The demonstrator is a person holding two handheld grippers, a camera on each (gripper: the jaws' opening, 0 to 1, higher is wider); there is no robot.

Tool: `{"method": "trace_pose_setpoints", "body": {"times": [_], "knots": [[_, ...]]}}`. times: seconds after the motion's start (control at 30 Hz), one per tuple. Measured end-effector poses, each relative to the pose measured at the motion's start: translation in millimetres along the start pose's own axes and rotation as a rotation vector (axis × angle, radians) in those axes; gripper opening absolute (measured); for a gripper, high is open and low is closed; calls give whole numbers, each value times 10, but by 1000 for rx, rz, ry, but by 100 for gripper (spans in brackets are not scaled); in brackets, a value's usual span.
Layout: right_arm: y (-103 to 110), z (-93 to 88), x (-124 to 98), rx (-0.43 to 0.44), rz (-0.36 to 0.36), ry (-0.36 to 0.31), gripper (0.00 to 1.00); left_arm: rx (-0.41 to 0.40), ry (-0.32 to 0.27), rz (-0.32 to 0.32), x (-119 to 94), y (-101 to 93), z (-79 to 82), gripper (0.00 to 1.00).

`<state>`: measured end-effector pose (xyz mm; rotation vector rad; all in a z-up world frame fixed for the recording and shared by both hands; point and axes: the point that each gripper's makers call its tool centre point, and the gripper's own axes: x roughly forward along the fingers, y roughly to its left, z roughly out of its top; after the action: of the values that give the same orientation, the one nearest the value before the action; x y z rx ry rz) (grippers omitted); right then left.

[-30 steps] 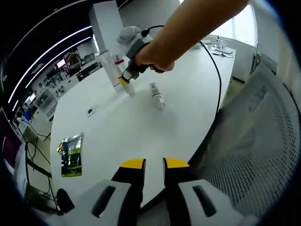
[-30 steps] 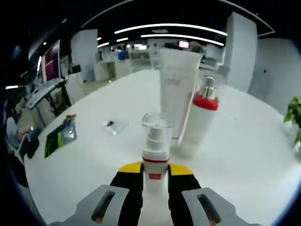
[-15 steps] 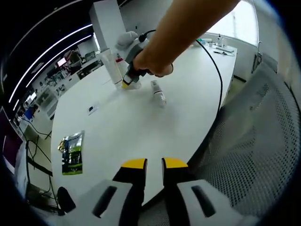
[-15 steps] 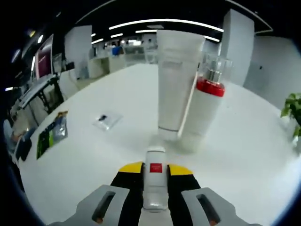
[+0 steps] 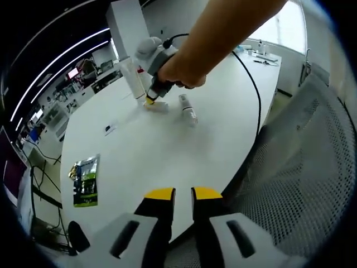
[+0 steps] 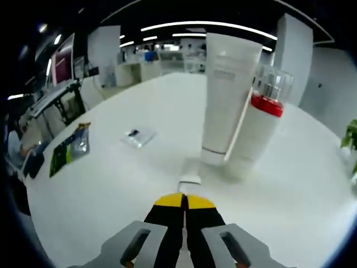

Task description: Arrange the skincare products in the storage area until every visible bottle or jar stands upright without overlapping.

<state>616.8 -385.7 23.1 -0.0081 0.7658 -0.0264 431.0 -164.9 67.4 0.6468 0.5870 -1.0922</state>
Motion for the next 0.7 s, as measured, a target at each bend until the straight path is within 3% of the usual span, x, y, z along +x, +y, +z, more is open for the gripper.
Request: {"method": "trace_pose_setpoints", "body": {"times": [0.03,0.17,0.23,0.37,0.47,0.57,0.7], "knots": [[-22,-12,6,-46,-1,14,0,0,-2,2,-4,4,5,12],[-18,41,-66,-60,-1,15,0,3,-1,3,-7,3,5,12],[-60,44,-43,-25,12,43,0,3,0,4,-6,3,2,12],[-103,62,20,-3,13,67,21,4,2,5,-4,6,-1,12],[-135,3,147,21,63,148,22,4,3,5,-6,6,-3,12],[-61,-1,189,67,97,185,22,4,8,4,-3,4,-11,11],[-63,74,238,29,101,205,21,2,12,6,-3,8,-18,11]]}}
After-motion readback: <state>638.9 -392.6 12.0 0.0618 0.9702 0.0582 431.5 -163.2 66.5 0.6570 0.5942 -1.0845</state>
